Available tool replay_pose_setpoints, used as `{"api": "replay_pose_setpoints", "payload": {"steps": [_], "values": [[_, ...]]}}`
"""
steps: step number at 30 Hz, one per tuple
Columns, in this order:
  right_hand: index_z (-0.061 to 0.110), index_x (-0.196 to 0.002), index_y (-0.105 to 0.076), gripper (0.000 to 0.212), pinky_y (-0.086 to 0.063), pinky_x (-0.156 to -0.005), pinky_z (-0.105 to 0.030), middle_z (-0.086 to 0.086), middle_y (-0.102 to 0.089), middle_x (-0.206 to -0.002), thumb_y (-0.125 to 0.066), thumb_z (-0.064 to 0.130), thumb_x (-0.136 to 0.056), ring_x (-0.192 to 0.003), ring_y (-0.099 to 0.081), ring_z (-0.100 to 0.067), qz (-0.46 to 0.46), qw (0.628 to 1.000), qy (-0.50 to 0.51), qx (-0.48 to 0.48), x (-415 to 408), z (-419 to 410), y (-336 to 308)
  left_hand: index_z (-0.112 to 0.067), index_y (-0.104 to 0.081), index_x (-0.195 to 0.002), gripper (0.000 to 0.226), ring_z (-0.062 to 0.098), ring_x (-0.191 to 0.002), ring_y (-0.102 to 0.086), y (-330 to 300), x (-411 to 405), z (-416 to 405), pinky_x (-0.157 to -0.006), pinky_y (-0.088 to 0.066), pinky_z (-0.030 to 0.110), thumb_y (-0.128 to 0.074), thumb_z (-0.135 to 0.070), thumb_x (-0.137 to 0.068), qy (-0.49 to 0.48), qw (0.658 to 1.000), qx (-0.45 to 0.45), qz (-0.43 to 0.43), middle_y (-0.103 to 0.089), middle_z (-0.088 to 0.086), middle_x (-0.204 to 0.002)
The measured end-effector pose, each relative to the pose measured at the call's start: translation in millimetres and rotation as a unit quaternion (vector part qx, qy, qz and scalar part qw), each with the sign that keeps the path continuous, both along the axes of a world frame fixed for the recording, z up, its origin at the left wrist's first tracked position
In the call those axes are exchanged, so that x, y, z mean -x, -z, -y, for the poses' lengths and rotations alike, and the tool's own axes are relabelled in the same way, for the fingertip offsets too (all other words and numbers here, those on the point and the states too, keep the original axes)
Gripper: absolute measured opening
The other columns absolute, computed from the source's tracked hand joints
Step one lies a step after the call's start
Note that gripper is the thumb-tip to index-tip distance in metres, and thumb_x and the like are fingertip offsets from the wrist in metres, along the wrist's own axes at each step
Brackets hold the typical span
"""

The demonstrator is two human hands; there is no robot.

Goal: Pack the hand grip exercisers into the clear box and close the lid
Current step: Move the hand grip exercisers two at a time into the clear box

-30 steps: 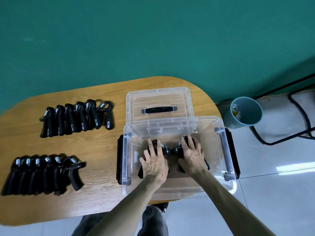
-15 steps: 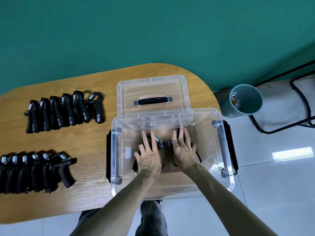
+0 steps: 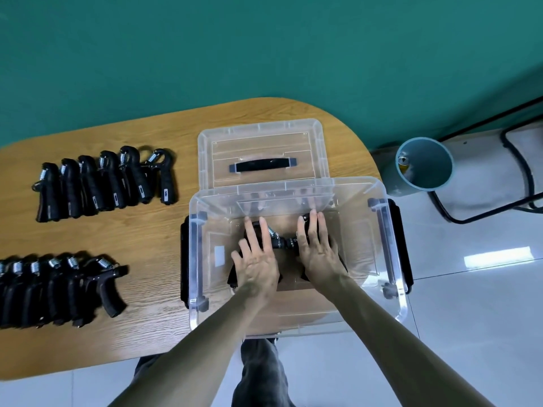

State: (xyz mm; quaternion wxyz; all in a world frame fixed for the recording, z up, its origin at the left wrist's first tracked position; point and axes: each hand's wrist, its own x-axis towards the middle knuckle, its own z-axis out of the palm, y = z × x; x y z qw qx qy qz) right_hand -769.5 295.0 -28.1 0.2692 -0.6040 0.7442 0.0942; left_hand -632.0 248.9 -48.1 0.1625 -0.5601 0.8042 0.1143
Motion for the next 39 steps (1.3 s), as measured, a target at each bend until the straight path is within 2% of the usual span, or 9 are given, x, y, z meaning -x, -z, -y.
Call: {"api": "replay_pose_setpoints", "payload": {"steps": [5,9,12,16,19,23,28,33,39], "values": [[0.01,-0.158,0.011,0.104,-0.009,-0.122,-0.058,-0.028,0.018,-0.161,-0.068,0.016,-0.089,-0.149,0.021,-0.042,-0.037,0.999,-0.012,-0.019,-3,6,-4,-0.018,0.014,-0.159,0.075,0.03,-0.123,-0.043,-11,-6,3,-0.093,-0.039,0.046,-0.035,-0.037,-0.105,-0.027,0.997,-0.022,-0.065,0.023,0.015,-0.165],[0.01,-0.151,-0.039,0.077,-0.04,-0.108,-0.058,-0.026,-0.048,-0.146,-0.073,0.034,-0.086,-0.142,-0.037,-0.044,-0.079,0.993,0.017,0.085,-5,11,-24,-0.014,-0.003,-0.161,0.068,0.03,-0.132,-0.038,-38,-11,10,-0.103,-0.037,0.047,-0.033,-0.04,-0.105,-0.053,0.993,-0.024,-0.099,0.006,0.013,-0.168],[0.014,-0.145,-0.048,0.053,-0.055,-0.086,-0.049,-0.018,-0.06,-0.13,-0.047,0.039,-0.099,-0.12,-0.058,-0.038,-0.075,0.984,0.032,0.158,-15,20,-59,-0.014,-0.025,-0.155,0.055,0.029,-0.126,-0.05,-71,-18,18,-0.101,-0.045,0.042,-0.038,-0.032,-0.104,-0.066,0.984,-0.005,-0.165,-0.033,0.012,-0.157],[0.017,-0.142,-0.047,0.048,-0.056,-0.074,-0.044,-0.013,-0.059,-0.111,-0.04,0.04,-0.101,-0.092,-0.059,-0.031,-0.077,0.97,0.045,0.225,-33,33,-103,-0.017,-0.045,-0.142,0.041,0.027,-0.113,-0.063,-115,-35,37,-0.098,-0.051,0.043,-0.044,-0.029,-0.103,-0.001,0.971,0.059,-0.23,-0.061,0.007,-0.13],[0.02,-0.147,-0.044,0.051,-0.053,-0.078,-0.044,-0.014,-0.056,-0.129,-0.04,0.043,-0.101,-0.101,-0.058,-0.032,-0.082,0.966,0.042,0.242,-47,44,-128,-0.015,-0.048,-0.141,0.043,0.023,-0.11,-0.063,-142,-54,59,-0.093,-0.049,0.04,-0.037,-0.031,-0.103,0.063,0.967,0.118,-0.216,-0.065,0.004,-0.125],[0.03,-0.157,-0.023,0.058,-0.052,-0.088,-0.047,-0.013,-0.036,-0.155,-0.028,0.052,-0.104,-0.117,-0.053,-0.033,-0.079,0.971,0.018,0.226,-80,70,-154,-0.016,-0.029,-0.153,0.054,0.023,-0.127,-0.052,-173,-93,87,-0.102,-0.045,0.041,-0.019,-0.039,-0.106,0.09,0.973,0.114,-0.182,-0.042,0.006,-0.152],[0.04,-0.157,-0.013,0.057,-0.05,-0.097,-0.053,-0.013,-0.023,-0.162,-0.012,0.059,-0.103,-0.132,-0.042,-0.036,-0.062,0.979,-0.013,0.194,-141,106,-169,-0.03,-0.005,-0.158,0.053,0.025,-0.136,-0.042,-186,-160,115,-0.108,-0.044,0.043,-0.017,-0.044,-0.108,0.051,0.983,0.088,-0.156,-0.013,0.008,-0.165],[0.038,-0.156,-0.017,0.055,-0.052,-0.091,-0.051,-0.013,-0.03,-0.157,-0.014,0.056,-0.104,-0.123,-0.048,-0.034,-0.073,0.979,-0.05,0.184,-216,141,-166,-0.033,0.0,-0.159,0.056,0.027,-0.142,-0.035,-183,-246,137,-0.111,-0.038,0.047,-0.014,-0.048,-0.107,-0.006,0.989,0.088,-0.121,-0.006,0.006,-0.168],[0.032,-0.159,-0.008,0.061,-0.048,-0.096,-0.052,-0.012,-0.022,-0.162,-0.017,0.057,-0.104,-0.13,-0.045,-0.034,-0.053,0.98,-0.073,0.176,-309,184,-144,-0.032,0.0,-0.16,0.057,0.027,-0.145,-0.031,-163,-342,166,-0.111,-0.038,0.049,-0.016,-0.048,-0.107,-0.057,0.992,0.067,-0.096,-0.007,0.006,-0.168]]}}
